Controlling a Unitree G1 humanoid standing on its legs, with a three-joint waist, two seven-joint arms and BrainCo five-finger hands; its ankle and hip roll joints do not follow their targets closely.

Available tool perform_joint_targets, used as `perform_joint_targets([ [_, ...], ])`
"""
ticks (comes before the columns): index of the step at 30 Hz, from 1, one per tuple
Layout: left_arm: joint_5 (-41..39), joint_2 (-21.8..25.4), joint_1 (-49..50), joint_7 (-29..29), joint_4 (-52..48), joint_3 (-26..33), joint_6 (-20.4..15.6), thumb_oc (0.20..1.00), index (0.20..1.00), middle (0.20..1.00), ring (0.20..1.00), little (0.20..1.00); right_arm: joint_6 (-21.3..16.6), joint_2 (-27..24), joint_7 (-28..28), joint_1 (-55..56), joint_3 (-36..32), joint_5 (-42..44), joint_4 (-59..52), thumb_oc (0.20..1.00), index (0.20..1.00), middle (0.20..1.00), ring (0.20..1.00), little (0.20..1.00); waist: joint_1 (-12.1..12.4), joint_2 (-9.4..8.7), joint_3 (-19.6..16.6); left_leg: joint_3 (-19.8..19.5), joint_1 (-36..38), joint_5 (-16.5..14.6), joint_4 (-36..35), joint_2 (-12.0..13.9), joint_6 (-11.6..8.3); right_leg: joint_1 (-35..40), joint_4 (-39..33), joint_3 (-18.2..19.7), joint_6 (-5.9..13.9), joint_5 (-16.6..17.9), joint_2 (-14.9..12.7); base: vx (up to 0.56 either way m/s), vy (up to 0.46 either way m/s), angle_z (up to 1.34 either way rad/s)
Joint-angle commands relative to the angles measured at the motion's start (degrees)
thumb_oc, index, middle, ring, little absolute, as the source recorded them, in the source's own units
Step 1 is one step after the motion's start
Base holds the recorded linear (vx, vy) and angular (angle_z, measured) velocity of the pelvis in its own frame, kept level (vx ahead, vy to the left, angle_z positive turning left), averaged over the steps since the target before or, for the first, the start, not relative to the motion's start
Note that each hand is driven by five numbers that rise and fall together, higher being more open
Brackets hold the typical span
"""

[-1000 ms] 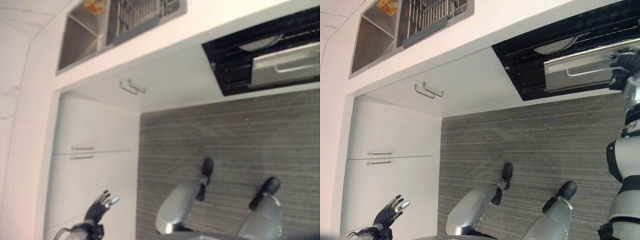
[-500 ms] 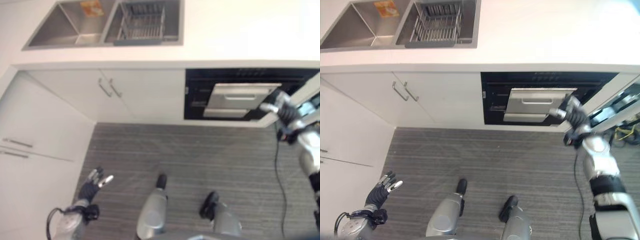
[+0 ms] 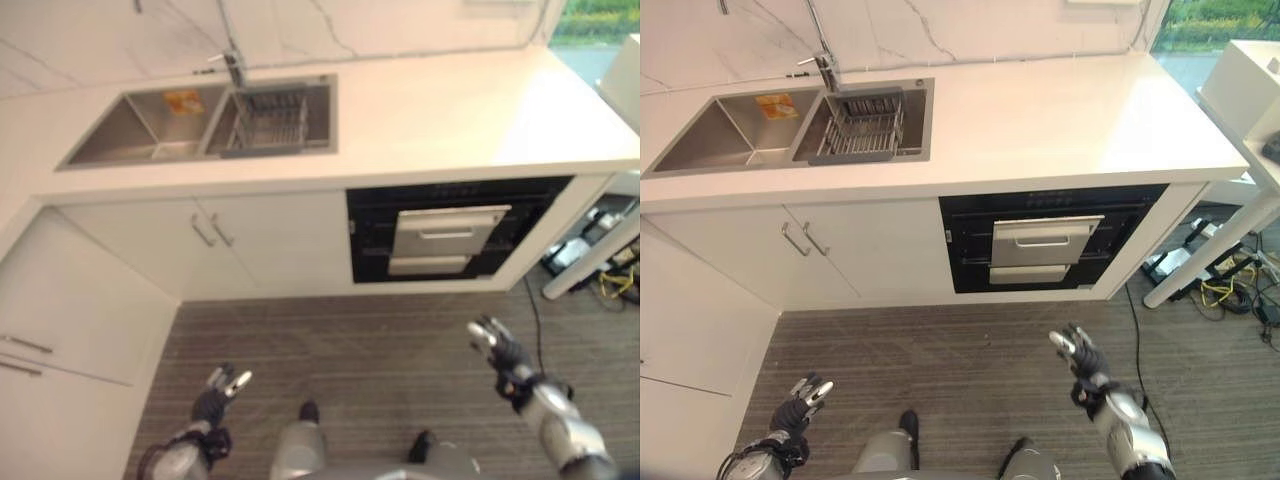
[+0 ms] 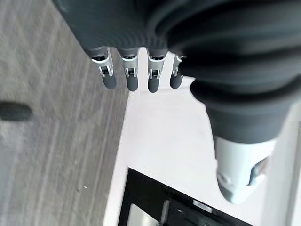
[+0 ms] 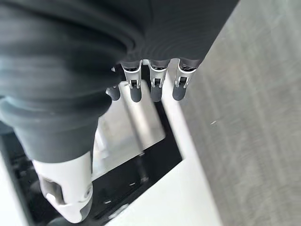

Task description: Place the dishes in the dishwasher.

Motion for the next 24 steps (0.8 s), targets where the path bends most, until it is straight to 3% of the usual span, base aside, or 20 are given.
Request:
perform_joint_targets([
  [1, 1.6, 3.2, -2.9, -5.3, -0.9, -0.4, 2.0, 1.000, 1.000, 1.000, 1.000, 1.000, -3.0, 0.8, 0.4, -6.7, 1.5, -1.9, 3.5, 1.000, 1.000, 1.000, 1.000, 1.000, -0.3, -2.14, 1.8, -1.6, 1.1, -3.8, 3.5, -2.8, -1.07, 2.2, -4.4, 4.1, 2.57, 5.7, 2.8, 0.13, 0.411, 0.24],
  [6, 2.2, 4.4, -6.9, -9.3, 1.9, -3.0, 2.2, 1.000, 1.000, 1.000, 1.000, 1.000, -6.7, 4.6, 1.7, -6.5, 2.6, -3.9, 15.6, 1.000, 1.000, 1.000, 1.000, 1.000, -0.9, -3.55, 2.6, -2.5, 3.3, -6.0, 3.5, -5.3, 1.51, 4.3, -4.4, 4.5, 4.97, 12.0, 1.2, 0.12, 0.305, 0.24],
  [10, 2.6, 4.7, -9.2, -10.2, 4.6, -4.0, 1.7, 1.000, 1.000, 1.000, 1.000, 1.000, -10.1, 6.0, 3.5, -7.1, 3.1, -4.4, 22.7, 1.000, 1.000, 1.000, 1.000, 1.000, -2.0, -3.06, 3.6, -4.4, 3.6, -6.4, 3.5, -5.6, 3.29, 5.7, -4.4, 7.5, 4.40, 16.3, 4.4, 0.08, 0.179, 0.10],
  [13, 1.6, 4.0, -10.8, -10.4, 7.9, -4.3, 1.3, 1.000, 1.000, 1.000, 1.000, 1.000, -12.5, 6.4, 5.0, -8.0, 3.7, -5.3, 28.4, 1.000, 1.000, 1.000, 1.000, 1.000, -2.6, -3.66, 3.2, -5.4, 2.9, -6.3, 3.5, -6.4, 3.42, 2.3, -4.4, 11.2, 3.30, 12.3, 6.0, 0.02, 0.024, 0.04],
  [16, 1.4, 3.0, -11.4, -10.6, 10.6, -3.8, 0.9, 1.000, 1.000, 1.000, 1.000, 1.000, -13.1, 6.6, 6.1, -8.2, 3.8, -6.8, 31.0, 1.000, 1.000, 1.000, 1.000, 1.000, -2.6, -4.40, 2.4, -4.6, 2.7, -6.6, 3.5, -6.8, 3.19, -0.3, -4.4, 12.3, 3.60, 10.6, 5.7, 0.01, -0.052, 0.07],
  [19, 2.3, 1.5, -11.1, -10.8, 13.9, -2.5, -1.0, 1.000, 1.000, 1.000, 1.000, 1.000, -12.7, 6.7, 6.5, -9.1, 4.4, -7.1, 31.0, 1.000, 1.000, 1.000, 1.000, 1.000, -1.6, -4.66, 1.3, -2.0, 4.1, -7.4, 3.5, -6.1, 2.58, 0.1, -4.4, 10.0, 3.99, 8.5, 4.8, 0.04, -0.124, 0.13],
  [24, 1.5, 0.9, -10.6, -11.3, 13.4, -1.5, -0.8, 1.000, 1.000, 1.000, 1.000, 1.000, -11.9, 6.8, 4.5, -8.8, 5.0, -6.5, 27.0, 1.000, 1.000, 1.000, 1.000, 1.000, -1.7, -4.48, -0.1, -0.1, 5.4, -8.1, 3.5, -5.3, 2.38, 1.8, -4.4, 9.1, 3.07, 6.6, 4.9, 0.06, -0.082, 0.04],
])
